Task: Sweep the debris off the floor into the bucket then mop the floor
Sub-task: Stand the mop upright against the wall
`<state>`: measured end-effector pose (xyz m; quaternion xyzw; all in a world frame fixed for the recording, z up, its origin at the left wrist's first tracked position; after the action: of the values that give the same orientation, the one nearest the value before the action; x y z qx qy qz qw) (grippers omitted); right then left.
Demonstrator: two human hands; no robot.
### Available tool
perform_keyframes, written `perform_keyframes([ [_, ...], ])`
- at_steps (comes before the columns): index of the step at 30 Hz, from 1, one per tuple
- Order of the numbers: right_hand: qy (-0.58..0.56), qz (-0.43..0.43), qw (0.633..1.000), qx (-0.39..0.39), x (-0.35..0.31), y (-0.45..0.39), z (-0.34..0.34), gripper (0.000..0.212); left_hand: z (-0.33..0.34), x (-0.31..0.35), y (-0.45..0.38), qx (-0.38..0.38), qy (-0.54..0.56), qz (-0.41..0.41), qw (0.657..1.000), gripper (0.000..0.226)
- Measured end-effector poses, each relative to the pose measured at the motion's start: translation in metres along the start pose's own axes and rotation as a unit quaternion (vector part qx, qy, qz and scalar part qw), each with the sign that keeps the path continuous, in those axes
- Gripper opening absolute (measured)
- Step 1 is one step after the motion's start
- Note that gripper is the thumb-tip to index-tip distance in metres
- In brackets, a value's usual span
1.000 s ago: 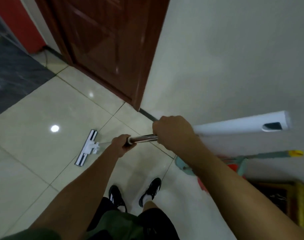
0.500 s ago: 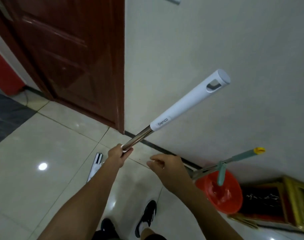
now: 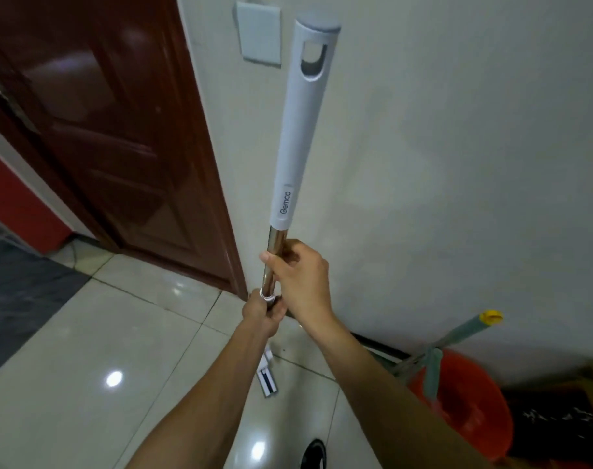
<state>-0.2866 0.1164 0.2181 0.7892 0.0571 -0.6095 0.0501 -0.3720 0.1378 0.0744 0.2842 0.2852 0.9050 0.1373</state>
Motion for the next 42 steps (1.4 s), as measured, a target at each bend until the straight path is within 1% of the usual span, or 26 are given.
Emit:
perform_keyframes([
  [2, 0.048, -0.026, 0.998, -0.009, 0.002, -0.005, -0.013, 0.015, 0.012, -0.008, -0.002, -0.005, -0.036, -0.016, 0.999, 0.014],
  [4, 0.075, -0.039, 0.996, -0.015, 0.006, -0.010, -0.023, 0.015, 0.022, -0.015, -0.005, -0.024, -0.083, -0.042, 0.995, 0.021],
  [5, 0.080, -0.044, 0.996, -0.012, 0.009, -0.012, -0.029, 0.015, 0.027, -0.019, -0.006, -0.033, -0.104, -0.060, 0.992, 0.020],
  [7, 0.074, -0.050, 0.996, -0.014, 0.013, -0.018, -0.038, 0.015, 0.031, -0.024, -0.010, -0.059, -0.149, -0.090, 0.983, 0.009],
  [9, 0.053, -0.055, 0.997, -0.020, 0.018, -0.025, -0.048, 0.015, 0.033, -0.023, -0.015, -0.064, -0.228, -0.111, 0.965, 0.006],
  [11, 0.044, -0.064, 0.997, -0.018, 0.022, -0.029, -0.057, 0.016, 0.038, -0.020, -0.017, -0.060, -0.305, -0.123, 0.942, 0.019],
  [12, 0.041, -0.068, 0.997, -0.016, 0.024, -0.032, -0.061, 0.016, 0.041, -0.018, -0.018, -0.055, -0.330, -0.126, 0.934, 0.021],
  [14, 0.029, -0.070, 0.997, -0.010, 0.027, -0.039, -0.069, 0.015, 0.046, -0.017, -0.024, -0.046, -0.354, -0.121, 0.926, 0.020],
  [18, 0.022, -0.055, 0.998, 0.004, 0.032, -0.056, -0.079, 0.011, 0.057, -0.021, -0.037, -0.048, -0.350, -0.114, 0.929, 0.021],
  [20, 0.023, -0.048, 0.998, 0.014, 0.037, -0.063, -0.082, 0.007, 0.058, -0.020, -0.044, -0.060, -0.386, -0.122, 0.913, 0.015],
  [21, 0.022, -0.045, 0.999, 0.019, 0.040, -0.065, -0.082, 0.007, 0.056, -0.019, -0.050, -0.072, -0.430, -0.123, 0.892, 0.014],
  [22, 0.020, -0.041, 0.999, 0.022, 0.043, -0.068, -0.083, 0.007, 0.054, -0.017, -0.057, -0.087, -0.481, -0.122, 0.864, 0.015],
  [24, 0.023, -0.029, 0.999, 0.022, 0.048, -0.073, -0.082, 0.007, 0.049, -0.013, -0.072, -0.112, -0.589, -0.105, 0.793, 0.020],
  [25, 0.027, -0.022, 0.999, 0.022, 0.050, -0.075, -0.081, 0.005, 0.046, -0.010, -0.078, -0.123, -0.642, -0.087, 0.752, 0.019],
  [27, 0.048, -0.012, 0.998, 0.027, 0.052, -0.082, -0.080, 0.003, 0.043, -0.004, -0.095, -0.135, -0.741, -0.035, 0.657, 0.015],
  [28, 0.064, -0.007, 0.997, 0.031, 0.053, -0.086, -0.080, 0.005, 0.041, -0.001, -0.103, -0.136, -0.772, -0.010, 0.620, 0.013],
  [29, 0.081, -0.004, 0.996, 0.034, 0.053, -0.091, -0.080, 0.007, 0.042, 0.001, -0.108, -0.138, -0.781, 0.008, 0.609, 0.012],
  [30, 0.096, -0.004, 0.995, 0.035, 0.053, -0.097, -0.080, 0.007, 0.041, 0.002, -0.115, -0.146, -0.775, 0.018, 0.615, 0.011],
  [32, 0.109, 0.000, 0.993, 0.037, 0.055, -0.107, -0.082, 0.001, 0.044, 0.005, -0.125, -0.164, -0.740, 0.017, 0.652, 0.014],
  [33, 0.108, 0.008, 0.993, 0.043, 0.056, -0.111, -0.083, 0.006, 0.046, 0.006, -0.129, -0.173, -0.730, 0.018, 0.661, 0.016],
  [34, 0.102, 0.017, 0.994, 0.048, 0.057, -0.115, -0.085, 0.013, 0.048, 0.007, -0.134, -0.181, -0.729, 0.027, 0.659, 0.017],
  [37, 0.078, 0.034, 0.994, 0.066, 0.058, -0.128, -0.089, 0.032, 0.058, 0.010, -0.146, -0.191, -0.746, 0.045, 0.637, 0.019],
  [39, 0.090, 0.038, 0.992, 0.083, 0.058, -0.138, -0.091, 0.036, 0.063, 0.011, -0.156, -0.191, -0.743, 0.045, 0.640, 0.018],
  [42, 0.120, 0.042, 0.985, 0.114, 0.060, -0.156, -0.096, 0.034, 0.072, 0.011, -0.173, -0.193, -0.735, 0.045, 0.648, 0.018],
])
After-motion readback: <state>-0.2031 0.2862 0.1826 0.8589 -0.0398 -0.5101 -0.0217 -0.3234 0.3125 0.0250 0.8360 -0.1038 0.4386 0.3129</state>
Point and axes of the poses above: each hand's wrist, its own y-axis away from the middle knuckle, its own z-axis out of the palm, x = y × z, the point moved 2 cm from there along -y, towards the middle knuckle, and after that the axes turned 15 degrees about -x, right-handed, at the moved point
